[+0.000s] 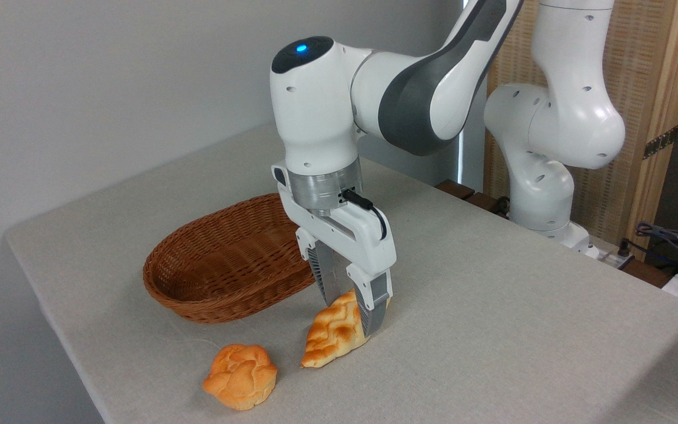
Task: Put bread into the basket
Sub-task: 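Close the gripper on the braided bread loaf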
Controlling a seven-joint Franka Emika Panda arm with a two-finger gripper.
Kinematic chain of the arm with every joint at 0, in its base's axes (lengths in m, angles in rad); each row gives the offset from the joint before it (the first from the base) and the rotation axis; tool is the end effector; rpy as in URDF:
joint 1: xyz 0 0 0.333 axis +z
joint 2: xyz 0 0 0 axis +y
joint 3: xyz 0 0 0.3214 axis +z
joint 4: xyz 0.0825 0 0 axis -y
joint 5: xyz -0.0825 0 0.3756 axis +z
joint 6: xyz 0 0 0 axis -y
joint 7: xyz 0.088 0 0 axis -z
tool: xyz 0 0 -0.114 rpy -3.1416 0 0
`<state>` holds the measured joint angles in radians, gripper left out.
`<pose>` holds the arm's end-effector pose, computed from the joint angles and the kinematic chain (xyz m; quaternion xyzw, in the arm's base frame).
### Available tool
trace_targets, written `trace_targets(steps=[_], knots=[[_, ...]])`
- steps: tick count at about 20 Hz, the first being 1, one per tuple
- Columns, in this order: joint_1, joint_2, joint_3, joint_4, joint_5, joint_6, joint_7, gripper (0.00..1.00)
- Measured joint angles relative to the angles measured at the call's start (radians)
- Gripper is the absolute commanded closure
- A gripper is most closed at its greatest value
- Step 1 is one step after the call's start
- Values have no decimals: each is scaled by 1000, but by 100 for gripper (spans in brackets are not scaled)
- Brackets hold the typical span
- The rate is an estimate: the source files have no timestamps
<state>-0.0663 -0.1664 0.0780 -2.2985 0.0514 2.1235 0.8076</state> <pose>0.4770 0.0088 0.4186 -0.9162 0.4005 0.0102 0.0123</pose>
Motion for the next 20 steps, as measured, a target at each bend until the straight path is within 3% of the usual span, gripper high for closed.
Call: trace_targets(steps=[2,4,5,6,7,20], knots=[[0,0,0,-2,1,2,1,0],[0,0,0,-3,2,2,2,9],[0,0,0,-4,2,3,3,17],[0,2,0,-6,2,8,3,38],[-1,6,0,-9,2,16,3,47],[-11,30,-5,-13,-1,34,3,50]])
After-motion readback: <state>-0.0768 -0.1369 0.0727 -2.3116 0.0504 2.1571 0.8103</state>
